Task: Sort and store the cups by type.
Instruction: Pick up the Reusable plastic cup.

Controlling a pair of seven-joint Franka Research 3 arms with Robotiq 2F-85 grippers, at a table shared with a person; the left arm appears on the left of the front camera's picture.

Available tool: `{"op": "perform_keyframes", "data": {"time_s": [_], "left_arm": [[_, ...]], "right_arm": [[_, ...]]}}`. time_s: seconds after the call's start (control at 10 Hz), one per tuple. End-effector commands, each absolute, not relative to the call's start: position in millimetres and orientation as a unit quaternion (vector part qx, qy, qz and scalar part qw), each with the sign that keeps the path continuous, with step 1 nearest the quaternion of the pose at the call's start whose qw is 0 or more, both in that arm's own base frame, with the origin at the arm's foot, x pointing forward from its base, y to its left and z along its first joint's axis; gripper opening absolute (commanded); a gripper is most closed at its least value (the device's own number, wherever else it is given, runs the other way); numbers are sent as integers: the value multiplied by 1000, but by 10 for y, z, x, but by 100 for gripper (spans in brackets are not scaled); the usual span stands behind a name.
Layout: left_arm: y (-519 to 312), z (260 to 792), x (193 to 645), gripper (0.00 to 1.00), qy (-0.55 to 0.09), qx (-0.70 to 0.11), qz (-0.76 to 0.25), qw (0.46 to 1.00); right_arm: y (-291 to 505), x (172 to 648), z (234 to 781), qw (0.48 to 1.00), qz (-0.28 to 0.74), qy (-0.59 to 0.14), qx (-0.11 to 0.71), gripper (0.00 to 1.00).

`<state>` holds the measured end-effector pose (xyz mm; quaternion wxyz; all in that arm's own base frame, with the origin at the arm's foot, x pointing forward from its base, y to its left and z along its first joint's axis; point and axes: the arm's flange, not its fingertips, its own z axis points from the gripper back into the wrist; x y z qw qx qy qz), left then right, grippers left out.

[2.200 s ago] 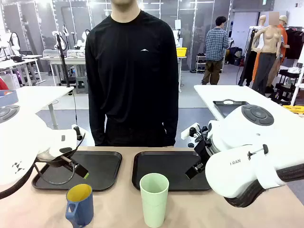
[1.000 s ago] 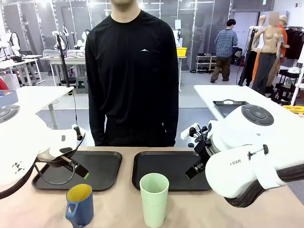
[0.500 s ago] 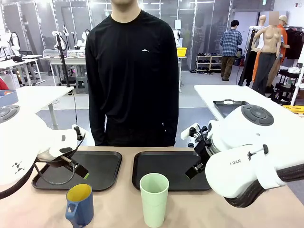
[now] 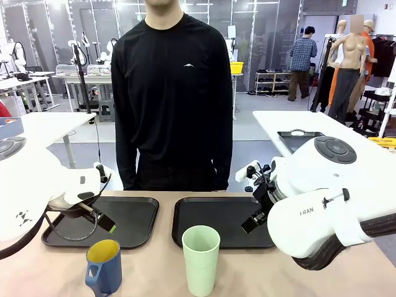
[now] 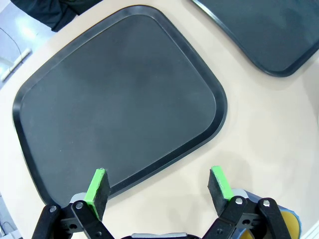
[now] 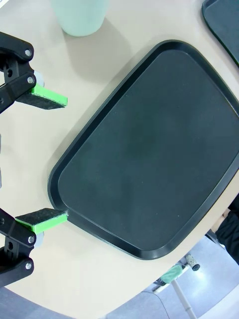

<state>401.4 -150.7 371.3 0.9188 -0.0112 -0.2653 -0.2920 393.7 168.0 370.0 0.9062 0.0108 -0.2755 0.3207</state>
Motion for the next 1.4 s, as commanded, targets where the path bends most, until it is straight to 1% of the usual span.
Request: {"op": "perform_keyframes", "data": {"time_s": [0.0,0.1,0.4,0.7,0.8,1.0,1.3], "left_arm": [[-1543,3730,4058,100,-265,4,-277,924],[-1565,3826,4048,100,-277,6,-279,919],[-1770,4460,3878,100,-340,15,-303,890],[-2068,5124,3472,100,-392,45,-299,869],[-2107,5240,3327,100,-413,53,-303,857],[-2165,5330,3172,100,-432,57,-311,845],[-2172,5351,3141,100,-429,66,-318,843]], "right_arm": [[1805,4033,3720,915,302,-266,14,100],[1838,4027,3881,911,306,-275,6,100],[1978,3916,4692,889,323,-322,-40,100],[2120,3583,5490,866,326,-370,-78,100],[2137,3451,5659,858,327,-385,-91,100],[2160,3268,5812,843,339,-404,-107,100],[2165,3221,5826,837,348,-408,-109,100]]}}
